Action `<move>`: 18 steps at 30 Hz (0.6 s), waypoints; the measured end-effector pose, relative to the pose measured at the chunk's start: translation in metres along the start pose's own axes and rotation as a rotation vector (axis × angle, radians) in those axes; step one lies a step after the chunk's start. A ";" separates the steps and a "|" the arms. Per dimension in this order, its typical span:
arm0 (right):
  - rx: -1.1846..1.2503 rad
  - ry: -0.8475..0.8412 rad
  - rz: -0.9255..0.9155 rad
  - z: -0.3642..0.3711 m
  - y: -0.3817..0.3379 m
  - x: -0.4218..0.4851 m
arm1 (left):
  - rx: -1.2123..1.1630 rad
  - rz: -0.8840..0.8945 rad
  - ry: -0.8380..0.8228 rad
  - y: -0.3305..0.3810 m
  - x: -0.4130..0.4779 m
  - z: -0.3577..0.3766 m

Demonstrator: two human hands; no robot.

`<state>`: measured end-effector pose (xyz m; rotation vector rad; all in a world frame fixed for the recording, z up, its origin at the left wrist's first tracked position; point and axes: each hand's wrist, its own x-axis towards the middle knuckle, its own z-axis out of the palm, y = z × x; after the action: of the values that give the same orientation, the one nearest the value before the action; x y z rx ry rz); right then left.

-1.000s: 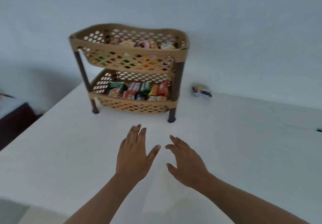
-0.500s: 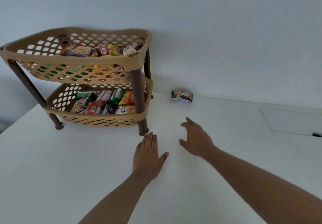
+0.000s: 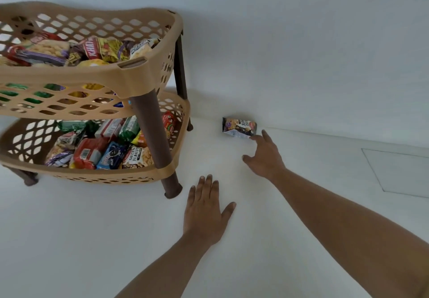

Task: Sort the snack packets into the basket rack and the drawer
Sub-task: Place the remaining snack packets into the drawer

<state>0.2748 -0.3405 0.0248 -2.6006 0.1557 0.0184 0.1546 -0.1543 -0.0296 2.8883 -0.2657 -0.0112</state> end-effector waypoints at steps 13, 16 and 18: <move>0.103 0.051 -0.106 0.002 -0.001 0.015 | -0.016 -0.046 0.011 0.001 0.002 0.002; 0.144 0.138 -0.191 -0.008 -0.008 -0.003 | -0.098 -0.057 -0.012 0.001 0.001 -0.006; 0.178 0.170 -0.255 -0.014 -0.012 -0.025 | -0.369 -0.140 0.020 0.006 -0.001 -0.017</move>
<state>0.2508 -0.3353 0.0442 -2.4236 -0.1107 -0.2944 0.1533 -0.1559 -0.0112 2.5316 -0.0489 -0.0501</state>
